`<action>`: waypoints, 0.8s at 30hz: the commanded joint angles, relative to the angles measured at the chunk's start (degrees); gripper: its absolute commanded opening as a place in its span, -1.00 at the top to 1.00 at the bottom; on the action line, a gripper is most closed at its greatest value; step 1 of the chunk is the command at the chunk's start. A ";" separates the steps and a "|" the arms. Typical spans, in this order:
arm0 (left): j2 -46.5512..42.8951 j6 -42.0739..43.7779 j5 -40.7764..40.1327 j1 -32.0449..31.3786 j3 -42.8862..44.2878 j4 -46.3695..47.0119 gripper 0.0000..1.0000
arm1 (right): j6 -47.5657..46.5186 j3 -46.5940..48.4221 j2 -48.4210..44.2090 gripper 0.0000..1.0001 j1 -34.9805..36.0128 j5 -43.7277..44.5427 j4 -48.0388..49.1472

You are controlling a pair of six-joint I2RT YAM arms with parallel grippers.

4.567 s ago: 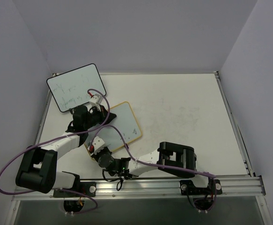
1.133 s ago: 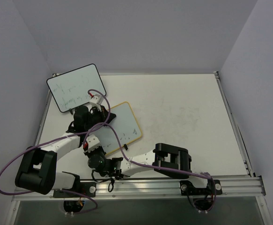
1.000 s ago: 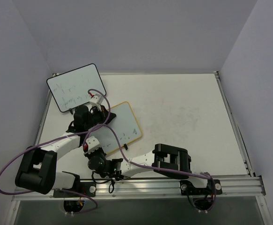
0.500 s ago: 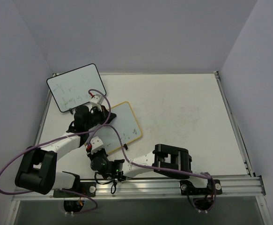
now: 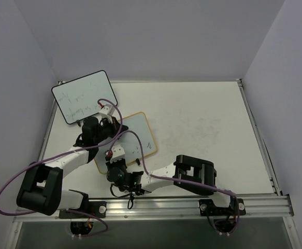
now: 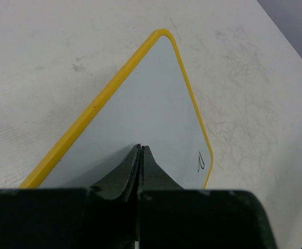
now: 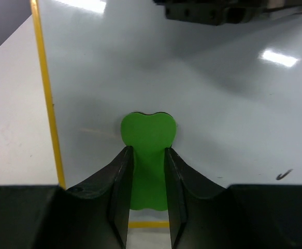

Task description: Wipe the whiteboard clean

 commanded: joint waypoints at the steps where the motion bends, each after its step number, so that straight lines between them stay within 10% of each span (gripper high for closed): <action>1: -1.43 1.14 -0.45 -0.06 0.99 0.58 0.95 | 1.36 -4.12 0.89 1.00 -5.54 6.22 -10.42; 24: -1.60 1.14 -0.80 -0.06 0.82 0.41 0.95 | 5.49 -13.44 -4.82 1.00 -10.55 9.29 -9.63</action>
